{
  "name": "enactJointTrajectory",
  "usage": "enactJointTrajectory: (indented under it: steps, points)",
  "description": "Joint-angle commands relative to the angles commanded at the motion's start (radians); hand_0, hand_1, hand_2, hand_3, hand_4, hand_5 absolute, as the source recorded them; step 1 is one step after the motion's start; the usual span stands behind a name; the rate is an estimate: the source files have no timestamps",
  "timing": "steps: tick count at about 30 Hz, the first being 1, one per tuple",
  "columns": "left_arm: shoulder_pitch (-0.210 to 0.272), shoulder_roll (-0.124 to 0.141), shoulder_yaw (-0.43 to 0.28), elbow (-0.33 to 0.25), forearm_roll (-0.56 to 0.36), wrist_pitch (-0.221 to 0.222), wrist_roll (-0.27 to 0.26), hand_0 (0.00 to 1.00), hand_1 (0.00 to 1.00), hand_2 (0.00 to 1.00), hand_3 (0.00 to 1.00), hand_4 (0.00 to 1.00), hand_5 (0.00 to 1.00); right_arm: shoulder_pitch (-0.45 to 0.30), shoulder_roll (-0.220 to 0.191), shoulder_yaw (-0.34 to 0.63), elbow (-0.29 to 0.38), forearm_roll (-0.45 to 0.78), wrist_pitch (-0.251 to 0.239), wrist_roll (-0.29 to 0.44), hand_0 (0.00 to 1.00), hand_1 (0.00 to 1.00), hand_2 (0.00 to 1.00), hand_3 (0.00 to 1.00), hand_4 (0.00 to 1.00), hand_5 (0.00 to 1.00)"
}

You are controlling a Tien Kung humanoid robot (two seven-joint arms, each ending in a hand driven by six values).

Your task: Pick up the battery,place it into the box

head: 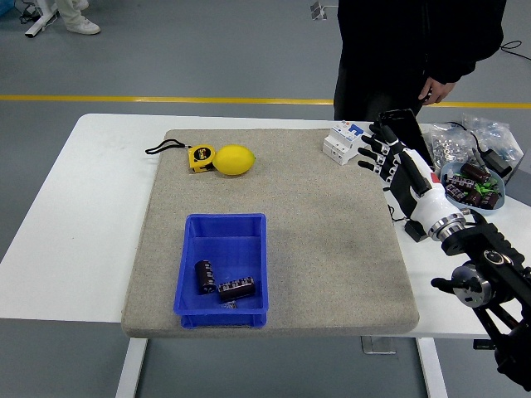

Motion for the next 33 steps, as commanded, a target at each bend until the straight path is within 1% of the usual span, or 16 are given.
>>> enactJointTrajectory:
  steps: [2, 3, 8, 9, 15, 23, 26, 27, 33]
  points:
    - [-0.001, -0.001, 0.003, 0.000, -0.003, 0.000, -0.001, 0.720, 0.684, 0.673, 0.585, 0.632, 0.545, -0.016, 0.004, 0.005, 0.001, 0.077, 0.002, 0.005, 0.901, 0.883, 0.906, 0.959, 0.998, 0.899]
    - [-0.001, -0.002, 0.004, 0.001, -0.004, 0.000, -0.002, 0.720, 0.684, 0.674, 0.584, 0.632, 0.545, -0.021, 0.005, 0.007, 0.002, 0.094, 0.002, 0.007, 0.924, 0.890, 0.910, 0.962, 0.998, 0.911]
    - [0.000, -0.004, 0.003, 0.002, -0.004, 0.000, -0.003, 0.720, 0.684, 0.674, 0.584, 0.632, 0.545, -0.055, 0.022, 0.033, 0.002, 0.063, 0.007, 0.027, 0.924, 0.890, 0.910, 0.962, 0.998, 0.911]
    - [0.000, -0.004, 0.003, 0.002, -0.003, 0.000, -0.003, 0.720, 0.683, 0.674, 0.583, 0.632, 0.544, -0.058, 0.025, 0.036, 0.002, 0.059, 0.007, 0.029, 0.953, 0.904, 0.917, 0.967, 0.998, 0.947]
    - [-0.003, -0.005, 0.004, 0.002, 0.000, -0.002, -0.003, 0.720, 0.683, 0.675, 0.584, 0.631, 0.543, -0.074, 0.035, 0.054, 0.006, 0.034, 0.009, 0.037, 0.962, 0.905, 0.919, 0.968, 0.998, 0.949]
    - [-0.007, -0.005, 0.003, 0.002, 0.002, -0.003, -0.004, 0.719, 0.684, 0.674, 0.584, 0.631, 0.543, -0.092, 0.040, 0.075, 0.006, 0.038, -0.003, 0.044, 0.963, 0.907, 0.917, 0.966, 0.998, 0.951]
    - [-0.005, -0.005, 0.003, 0.002, 0.005, -0.003, -0.003, 0.719, 0.684, 0.674, 0.584, 0.631, 0.543, -0.103, 0.045, 0.086, 0.003, 0.043, -0.008, 0.046, 0.963, 0.907, 0.917, 0.966, 0.998, 0.951]
    - [-0.005, -0.005, 0.002, 0.002, 0.005, -0.004, -0.003, 0.719, 0.683, 0.674, 0.584, 0.631, 0.542, -0.107, 0.047, 0.090, 0.001, 0.046, -0.009, 0.048, 0.963, 0.904, 0.914, 0.962, 0.998, 0.971]
    - [0.001, -0.003, -0.001, 0.002, 0.008, -0.004, -0.001, 0.719, 0.682, 0.675, 0.584, 0.632, 0.542, -0.123, 0.055, 0.101, -0.002, 0.050, -0.013, 0.050, 0.962, 0.901, 0.910, 0.956, 0.998, 0.968]
